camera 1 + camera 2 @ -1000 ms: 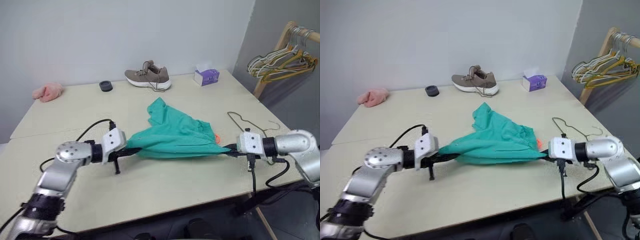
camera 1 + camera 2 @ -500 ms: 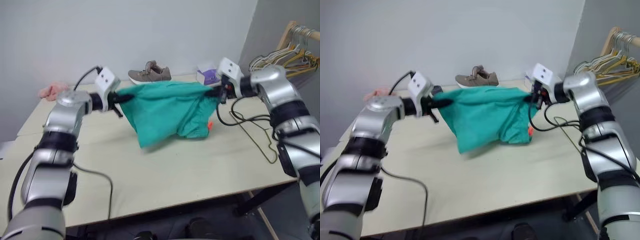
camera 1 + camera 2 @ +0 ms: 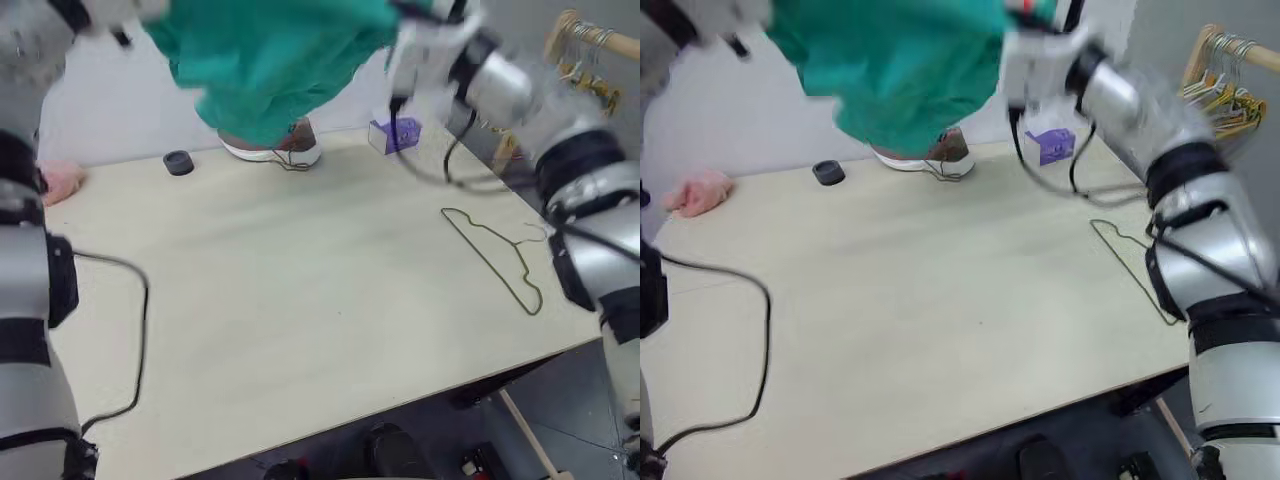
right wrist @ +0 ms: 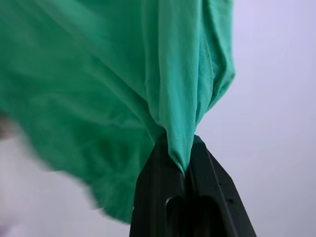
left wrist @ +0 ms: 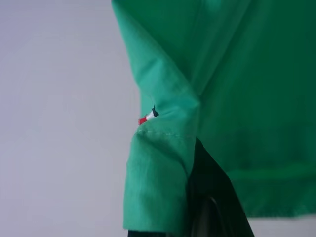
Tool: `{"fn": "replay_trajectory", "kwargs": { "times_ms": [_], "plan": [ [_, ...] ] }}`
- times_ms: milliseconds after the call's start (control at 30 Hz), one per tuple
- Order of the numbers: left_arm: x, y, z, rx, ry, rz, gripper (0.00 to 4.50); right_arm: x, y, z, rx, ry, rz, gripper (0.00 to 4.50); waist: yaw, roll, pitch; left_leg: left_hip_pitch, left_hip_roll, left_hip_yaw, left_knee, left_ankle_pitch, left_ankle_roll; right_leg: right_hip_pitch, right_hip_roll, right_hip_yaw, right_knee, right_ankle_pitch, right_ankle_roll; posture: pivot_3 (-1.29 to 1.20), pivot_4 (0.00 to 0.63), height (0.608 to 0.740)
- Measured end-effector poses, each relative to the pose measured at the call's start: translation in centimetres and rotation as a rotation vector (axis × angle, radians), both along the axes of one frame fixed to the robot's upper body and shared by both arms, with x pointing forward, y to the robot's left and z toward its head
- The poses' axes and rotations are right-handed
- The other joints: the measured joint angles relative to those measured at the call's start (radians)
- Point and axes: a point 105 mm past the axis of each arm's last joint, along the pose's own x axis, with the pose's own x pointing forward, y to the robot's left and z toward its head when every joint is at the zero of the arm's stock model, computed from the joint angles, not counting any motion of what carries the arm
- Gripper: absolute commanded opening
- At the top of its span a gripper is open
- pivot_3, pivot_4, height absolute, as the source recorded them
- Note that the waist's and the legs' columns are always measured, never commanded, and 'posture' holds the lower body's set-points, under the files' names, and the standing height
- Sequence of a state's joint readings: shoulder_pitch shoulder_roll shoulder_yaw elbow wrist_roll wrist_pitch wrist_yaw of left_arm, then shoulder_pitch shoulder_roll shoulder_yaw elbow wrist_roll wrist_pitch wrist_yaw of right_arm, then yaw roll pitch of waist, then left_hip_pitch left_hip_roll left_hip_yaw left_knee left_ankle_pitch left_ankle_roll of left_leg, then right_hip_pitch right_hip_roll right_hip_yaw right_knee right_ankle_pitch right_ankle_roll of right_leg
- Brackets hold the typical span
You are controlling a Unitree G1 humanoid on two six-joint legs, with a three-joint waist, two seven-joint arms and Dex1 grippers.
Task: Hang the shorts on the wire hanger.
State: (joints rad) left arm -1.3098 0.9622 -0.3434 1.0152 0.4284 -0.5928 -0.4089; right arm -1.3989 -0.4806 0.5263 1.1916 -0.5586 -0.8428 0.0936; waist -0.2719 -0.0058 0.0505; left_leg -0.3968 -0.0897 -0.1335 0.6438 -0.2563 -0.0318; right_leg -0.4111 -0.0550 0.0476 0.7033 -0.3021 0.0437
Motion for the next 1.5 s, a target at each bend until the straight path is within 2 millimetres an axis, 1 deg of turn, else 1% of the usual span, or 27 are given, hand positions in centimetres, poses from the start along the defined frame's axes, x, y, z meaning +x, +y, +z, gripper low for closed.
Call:
{"fn": "replay_trajectory", "kwargs": {
  "times_ms": [33,67,100,133,167,200,233,267,300,333,400,433,467,500,533,600,733,800,900,1000,1133,1267,1400,1433,1467,1500],
  "plan": [
    [0.0,0.5,-3.7,-0.019,0.135,-0.002,0.00,-0.2,0.3,-3.2,-0.049,0.075,0.027,0.04,-0.003,0.001,0.000,0.003,-0.002,0.000,0.001,0.002,0.002,0.002,0.000,0.000,0.003,0.002,0.002,-0.18,0.000,0.740],
    [-0.7,1.4,-8.6,-0.070,0.312,0.004,0.00,-0.9,0.7,-6.8,-0.104,0.163,0.063,0.04,-0.008,0.001,-0.001,0.010,-0.003,0.001,0.003,0.002,0.003,0.007,0.000,0.001,0.008,0.002,0.002,-0.18,0.000,0.740],
    [-1.8,2.0,-12.3,-0.120,0.454,0.011,0.00,-1.6,0.9,-9.2,-0.143,0.221,0.097,0.04,-0.012,0.001,-0.001,0.015,-0.003,0.001,0.002,0.002,0.003,0.010,0.000,0.002,0.010,0.002,0.003,-0.18,0.000,0.740],
    [-3.8,2.4,-17.3,-0.187,0.648,0.016,0.00,-2.6,0.7,-12.4,-0.193,0.304,0.129,0.04,-0.020,0.001,-0.002,0.019,-0.002,0.000,0.004,0.003,0.003,0.014,0.000,0.005,0.013,0.002,0.003,-0.18,0.000,0.740],
    [-5.9,2.4,-20.9,-0.245,0.796,0.019,0.00,-3.6,0.7,-14.9,-0.238,0.369,0.156,0.04,-0.022,0.001,-0.002,0.022,-0.001,-0.001,0.003,0.003,0.002,0.015,0.001,0.005,0.012,0.003,0.002,-0.18,0.000,0.740],
    [-8.5,2.2,-24.4,-0.298,0.950,0.026,0.00,-5.0,0.7,-17.2,-0.283,0.434,0.194,0.04,-0.028,0.001,-0.002,0.022,0.000,-0.002,0.003,0.003,0.002,0.016,0.001,0.004,0.012,0.003,0.001,-0.18,0.000,0.740],
    [-11.1,2.0,-27.1,-0.351,1.082,0.036,0.00,-6.2,0.6,-19.2,-0.316,0.494,0.226,0.04,-0.029,0.000,-0.002,0.022,0.000,-0.003,0.003,0.003,0.002,0.015,0.002,0.003,0.012,0.003,0.001,-0.18,0.000,0.740],
    [-13.4,1.7,-28.6,-0.395,1.187,0.050,0.00,-7.5,0.5,-20.7,-0.345,0.549,0.259,0.04,-0.028,-0.001,-0.002,0.020,0.001,-0.004,0.003,0.003,0.002,0.014,0.002,0.001,0.013,0.003,0.001,-0.18,0.000,0.740],
    [-14.6,1.5,-29.0,-0.421,1.239,0.056,0.00,-8.2,0.4,-21.4,-0.366,0.583,0.280,0.04,-0.025,-0.001,-0.001,0.019,0.001,-0.005,0.004,0.003,0.001,0.015,0.002,-0.001,0.012,0.003,0.001,-0.18,0.000,0.740],
    [-15.4,1.5,-28.7,-0.444,1.265,0.062,0.00,-8.9,0.3,-21.6,-0.387,0.607,0.300,0.04,-0.017,-0.002,-0.001,0.019,0.001,-0.006,0.004,0.003,0.001,0.015,0.002,-0.002,0.012,0.003,0.000,-0.18,0.000,0.740],
    [-16.7,1.5,-26.8,-0.467,1.281,0.065,0.00,-10.2,0.0,-21.0,-0.422,0.657,0.345,0.04,0.006,-0.003,-0.002,0.028,0.001,-0.007,0.003,0.003,0.001,0.027,0.002,-0.004,0.007,0.002,0.000,-0.18,0.000,0.740],
    [-17.5,1.4,-26.5,-0.470,1.309,0.061,0.00,-11.0,-0.4,-20.9,-0.438,0.698,0.360,0.04,0.019,-0.003,-0.003,0.036,0.002,-0.008,0.001,0.002,0.002,0.037,0.002,-0.005,0.002,0.000,0.003,-0.19,0.000,0.740],
    [-18.2,1.2,-26.4,-0.475,1.334,0.051,0.00,-11.7,-0.9,-20.9,-0.449,0.744,0.368,0.04,0.026,-0.001,-0.003,0.040,0.002,-0.009,0.000,0.001,0.003,0.043,0.002,-0.007,-0.003,-0.002,0.002,-0.18,0.000,0.740],
    [-19.3,0.6,-26.5,-0.486,1.384,0.030,0.00,-12.9,-1.4,-20.9,-0.462,0.812,0.384,0.04,0.037,0.000,-0.004,0.043,0.004,-0.008,0.000,-0.001,0.005,0.048,0.003,-0.007,-0.009,-0.002,0.002,-0.18,0.000,0.740],
    [-20.6,0.0,-27.1,-0.509,1.451,0.013,0.00,-14.1,-2.0,-21.2,-0.477,0.885,0.393,0.04,0.050,0.000,-0.004,0.047,0.004,-0.008,0.001,-0.002,0.006,0.053,0.003,-0.007,-0.011,-0.003,0.002,-0.18,0.000,0.740],
    [-22.2,-0.9,-27.7,-0.550,1.541,-0.008,0.00,-15.8,-3.0,-21.7,-0.509,1.002,0.392,0.04,0.073,-0.001,-0.003,0.050,0.006,-0.008,0.001,-0.003,0.006,0.058,0.004,-0.008,-0.014,-0.002,0.002,-0.19,0.000,0.740],
    [-23.6,-1.9,-27.3,-0.578,1.610,-0.042,0.00,-18.0,-4.1,-21.1,-0.526,1.127,0.383,0.04,0.101,-0.001,-0.004,0.052,0.009,-0.005,0.002,-0.004,0.006,0.059,0.006,-0.007,-0.017,-0.001,0.000,-0.19,0.000,0.740],
    [-24.4,-2.5,-27.4,-0.577,1.649,-0.060,0.00,-18.9,-4.6,-20.9,-0.515,1.186,0.363,0.04,0.109,-0.001,-0.004,0.052,0.012,-0.003,0.001,-0.004,0.005,0.059,0.006,-0.009,-0.018,-0.002,-0.002,-0.20,0.000,0.740],
    [-25.1,-2.8,-27.4,-0.582,1.680,-0.066,0.00,-20.1,-4.9,-20.9,-0.526,1.247,0.352,0.04,0.116,-0.001,-0.003,0.052,0.013,-0.002,0.001,-0.005,0.003,0.059,0.006,-0.010,-0.020,-0.001,-0.002,-0.20,0.000,0.740],
    [-25.3,-2.9,-27.5,-0.583,1.698,-0.069,0.00,-20.6,-5.0,-20.8,-0.523,1.286,0.341,0.04,0.117,-0.001,-0.003,0.052,0.014,0.000,0.001,-0.007,0.003,0.058,0.006,-0.010,-0.022,0.000,0.001,-0.20,0.000,0.740],
    [-25.4,-3.1,-27.4,-0.566,1.691,-0.074,0.00,-20.7,-5.0,-20.8,-0.522,1.308,0.307,0.04,0.120,-0.001,-0.004,0.051,0.014,0.000,0.001,-0.010,0.003,0.058,0.006,-0.010,-0.024,0.000,0.001,-0.19,0.000,0.740],
    [-25.5,-3.3,-27.6,-0.600,1.706,-0.069,0.90,-21.3,-5.4,-21.5,-0.542,1.369,0.288,0.97,0.129,-0.001,-0.003,0.050,0.014,0.001,0.001,-0.012,0.004,0.058,0.006,-0.010,-0.024,-0.001,0.001,-0.19,0.000,0.740],
    [-26.4,-3.2,-27.2,-0.636,1.737,-0.072,2.17,-22.4,-6.0,-21.1,-0.592,1.416,0.294,2.40,0.131,-0.002,-0.002,0.050,0.015,0.002,0.001,-0.013,0.004,0.057,0.006,-0.010,-0.024,-0.001,0.000,-0.19,0.000,0.740],
    [-26.6,-3.2,-27.0,-0.644,1.744,-0.070,2.54,-22.8,-6.1,-20.9,-0.592,1.438,0.303,2.82,0.132,-0.002,-0.002,0.050,0.015,0.002,0.001,-0.013,0.003,0.058,0.006,-0.010,-0.025,-0.001,0.000,-0.19,0.000,0.740],
    [-26.7,-3.2,-26.8,-0.654,1.750,-0.076,2.78,-22.9,-6.2,-20.7,-0.592,1.447,0.308,3.09,0.132,-0.002,-0.002,0.051,0.015,0.002,0.001,-0.013,0.003,0.058,0.006,-0.010,-0.025,-0.001,0.000,-0.19,0.000,0.740],
    [-26.8,-3.3,-26.6,-0.665,1.750,-0.084,3.09,-23.0,-6.1,-20.4,-0.580,1.455,0.316,3.47,0.132,-0.002,-0.002,0.051,0.015,0.002,0.001,-0.013,0.003,0.058,0.006,-0.010,-0.025,-0.001,-0.001,-0.18,0.000,0.740]
  ]
}}
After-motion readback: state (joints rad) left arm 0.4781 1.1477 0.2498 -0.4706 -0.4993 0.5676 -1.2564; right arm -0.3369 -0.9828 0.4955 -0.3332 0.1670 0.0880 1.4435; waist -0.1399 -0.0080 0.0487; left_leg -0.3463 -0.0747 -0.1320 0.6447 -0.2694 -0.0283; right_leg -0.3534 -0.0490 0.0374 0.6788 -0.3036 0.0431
